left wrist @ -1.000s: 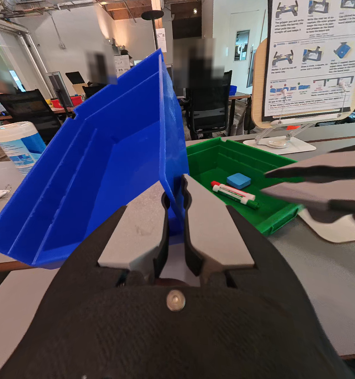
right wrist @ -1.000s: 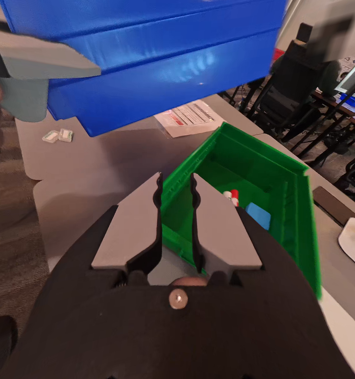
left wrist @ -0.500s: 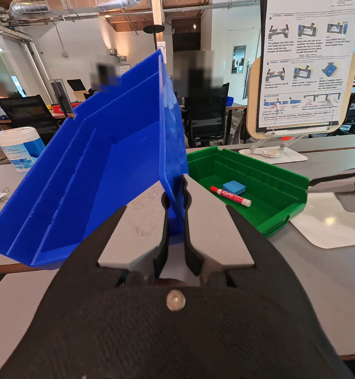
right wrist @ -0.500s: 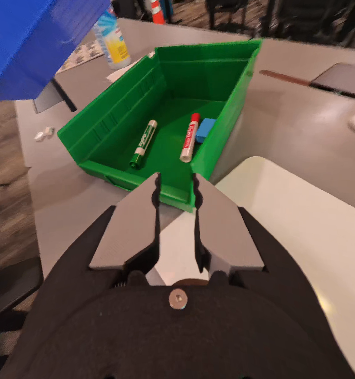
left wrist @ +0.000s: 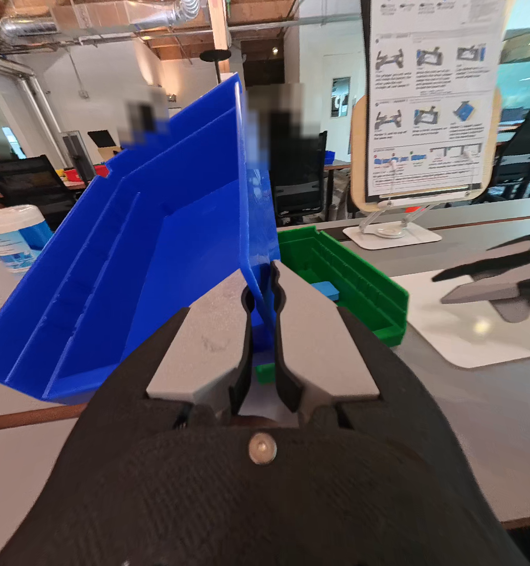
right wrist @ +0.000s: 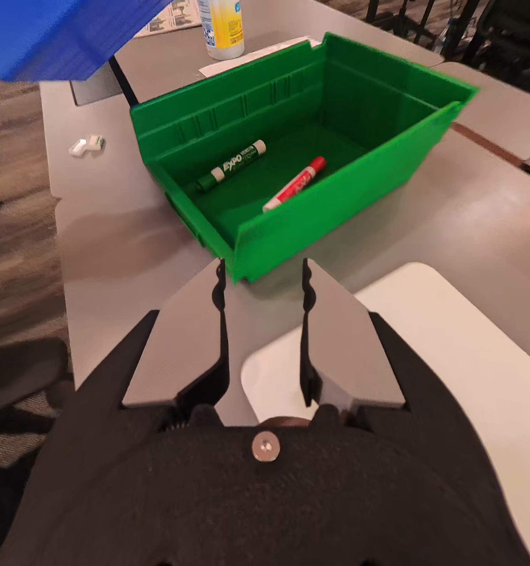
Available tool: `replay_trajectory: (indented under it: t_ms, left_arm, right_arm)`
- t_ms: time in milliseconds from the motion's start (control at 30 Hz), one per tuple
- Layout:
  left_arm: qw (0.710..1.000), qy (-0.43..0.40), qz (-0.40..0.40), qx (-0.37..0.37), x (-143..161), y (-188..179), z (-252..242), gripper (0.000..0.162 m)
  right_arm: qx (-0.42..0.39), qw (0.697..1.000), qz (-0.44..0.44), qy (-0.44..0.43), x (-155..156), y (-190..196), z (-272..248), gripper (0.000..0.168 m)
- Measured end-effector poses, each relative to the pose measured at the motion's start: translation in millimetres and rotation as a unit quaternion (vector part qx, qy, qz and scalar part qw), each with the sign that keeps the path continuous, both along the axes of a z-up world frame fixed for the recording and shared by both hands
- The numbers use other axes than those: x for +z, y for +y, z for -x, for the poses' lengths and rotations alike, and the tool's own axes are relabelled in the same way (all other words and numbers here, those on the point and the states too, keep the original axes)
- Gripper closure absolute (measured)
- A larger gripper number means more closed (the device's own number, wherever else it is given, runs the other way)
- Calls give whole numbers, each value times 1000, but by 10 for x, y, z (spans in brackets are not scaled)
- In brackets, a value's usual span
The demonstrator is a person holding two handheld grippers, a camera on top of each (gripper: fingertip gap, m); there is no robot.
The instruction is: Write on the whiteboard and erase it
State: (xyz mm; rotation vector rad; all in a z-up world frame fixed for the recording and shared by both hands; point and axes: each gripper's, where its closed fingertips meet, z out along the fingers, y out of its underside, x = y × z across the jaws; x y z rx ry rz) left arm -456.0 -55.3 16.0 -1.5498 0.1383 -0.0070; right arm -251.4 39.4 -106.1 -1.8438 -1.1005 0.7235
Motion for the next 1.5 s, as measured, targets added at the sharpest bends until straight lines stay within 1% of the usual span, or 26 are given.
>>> replay_trajectory:
  t_ms: [133,267,400,533,600,700,767,833,967,1033,1067,1100,1133,1167,1200,1267,1333,1400,1433,1500]
  left_arm:
    - [999,7,-15,-40,125,-40,-339,158]
    - [994,25,-17,-105,224,-59,-916,159]
    - [982,47,-5,-185,322,-37,-1708,159]
    - [962,85,12,-260,321,0,-2673,158]
    - [948,101,22,-302,231,7,-3182,158]
    - [926,115,53,-356,11,62,-3940,157]
    - [911,122,80,-385,-184,131,-4450,157]
    - [897,133,105,-409,-420,194,-4953,157]
    - [876,156,144,-433,-857,258,-5831,156]
    - [873,134,159,-441,-1037,272,-6209,156]
    - [878,127,160,-433,-1109,287,-6349,156]
    - [874,130,170,-437,-1209,251,-6482,157]
    - [862,130,189,-451,-1319,172,-6599,158]
    - [845,130,208,-476,-1414,42,-6689,154]
    - [831,127,219,-496,-1470,-79,-6734,143]
    - [819,124,229,-511,-1495,-213,-6681,143]
    - [808,101,243,-527,-1406,-326,-6523,129]
    - [810,90,230,-532,-1244,-355,-6246,128]
    - [819,90,216,-523,-1165,-309,-6070,128]
    - [855,99,180,-477,-1017,-37,-5682,129]
  right_arm:
    - [-33,999,-28,-3,237,-173,-946,120]
    - [-96,994,-53,5,443,-356,-2036,120]
    - [-179,982,-53,3,545,-496,-3109,121]
    - [-225,971,-51,60,703,-679,-3784,121]
    - [-240,966,-57,73,732,-760,-4027,122]
    - [-268,961,-58,49,748,-833,-4348,120]
    - [-296,951,-76,47,774,-838,-4546,120]
    - [-311,947,-64,45,729,-842,-4678,120]
    - [-325,944,-52,28,607,-830,-4858,120]
    - [-345,938,-44,16,525,-788,-5007,120]
    - [-354,934,-36,15,471,-765,-5080,120]
    - [-362,932,-23,16,405,-744,-5143,120]
    - [-369,929,-8,16,328,-723,-5195,120]
    - [-375,927,8,13,241,-704,-5245,120]
    - [-383,923,23,6,154,-686,-5295,120]
    - [-398,916,41,-16,11,-665,-5383,120]
    - [-414,908,55,-33,-78,-655,-5453,120]
    - [-425,903,57,-36,-76,-642,-5460,120]
    - [-425,903,54,-32,-41,-644,-5431,120]
    - [-417,908,36,-33,69,-661,-5322,119]
